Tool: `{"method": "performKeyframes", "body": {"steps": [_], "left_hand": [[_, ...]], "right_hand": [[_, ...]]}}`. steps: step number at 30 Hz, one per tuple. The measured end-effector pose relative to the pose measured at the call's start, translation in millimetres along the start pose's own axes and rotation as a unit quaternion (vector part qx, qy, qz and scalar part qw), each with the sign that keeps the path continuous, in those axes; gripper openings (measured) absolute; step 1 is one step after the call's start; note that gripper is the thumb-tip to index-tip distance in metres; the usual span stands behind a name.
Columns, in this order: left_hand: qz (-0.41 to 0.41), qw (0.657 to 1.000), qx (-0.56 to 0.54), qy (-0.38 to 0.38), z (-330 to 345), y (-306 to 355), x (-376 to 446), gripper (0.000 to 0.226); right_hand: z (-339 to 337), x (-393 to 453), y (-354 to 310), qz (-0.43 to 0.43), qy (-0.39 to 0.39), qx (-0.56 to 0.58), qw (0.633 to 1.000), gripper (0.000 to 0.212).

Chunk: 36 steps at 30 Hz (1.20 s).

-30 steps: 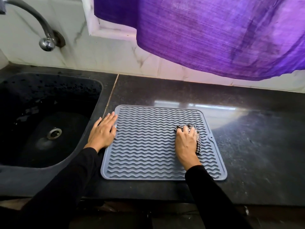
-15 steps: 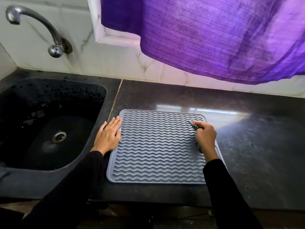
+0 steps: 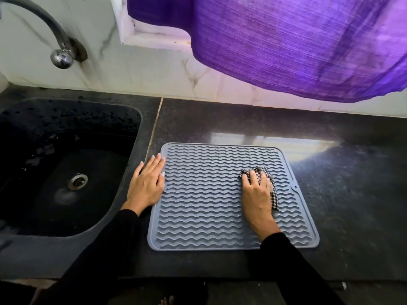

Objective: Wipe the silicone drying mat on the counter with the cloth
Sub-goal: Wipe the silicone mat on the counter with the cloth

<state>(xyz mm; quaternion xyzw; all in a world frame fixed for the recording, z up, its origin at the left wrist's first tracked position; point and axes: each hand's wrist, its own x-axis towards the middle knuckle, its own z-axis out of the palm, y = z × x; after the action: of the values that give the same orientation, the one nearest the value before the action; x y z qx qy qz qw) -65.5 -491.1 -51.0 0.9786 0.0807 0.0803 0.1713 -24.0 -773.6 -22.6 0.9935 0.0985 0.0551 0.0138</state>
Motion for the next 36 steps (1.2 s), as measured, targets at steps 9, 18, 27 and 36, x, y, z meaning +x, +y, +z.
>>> {"method": "performKeyframes", "body": {"steps": [9, 18, 27, 36], "left_hand": [[0.0, 1.0, 0.001, -0.005, -1.7, 0.9, 0.0, 0.061], [0.004, 1.0, -0.002, 0.003, -0.5, 0.1, 0.1, 0.058], [0.008, 1.0, 0.004, 0.01, 0.1, 0.1, 0.1, 0.058], [0.004, 1.0, 0.011, 0.001, -1.6, 1.0, -0.1, 0.061]], "right_hand": [[-52.0, 31.5, 2.5, 0.173, 0.04, 0.419, 0.89, 0.041], [-12.6, -2.8, -34.2, 0.053, 0.001, 0.103, 0.993, 0.04], [-28.5, 31.2, -16.8, 0.006, -0.057, 0.179, 0.982, 0.024], [-30.3, 46.3, -56.2, 0.006, 0.022, 0.263, 0.964, 0.038]]}}
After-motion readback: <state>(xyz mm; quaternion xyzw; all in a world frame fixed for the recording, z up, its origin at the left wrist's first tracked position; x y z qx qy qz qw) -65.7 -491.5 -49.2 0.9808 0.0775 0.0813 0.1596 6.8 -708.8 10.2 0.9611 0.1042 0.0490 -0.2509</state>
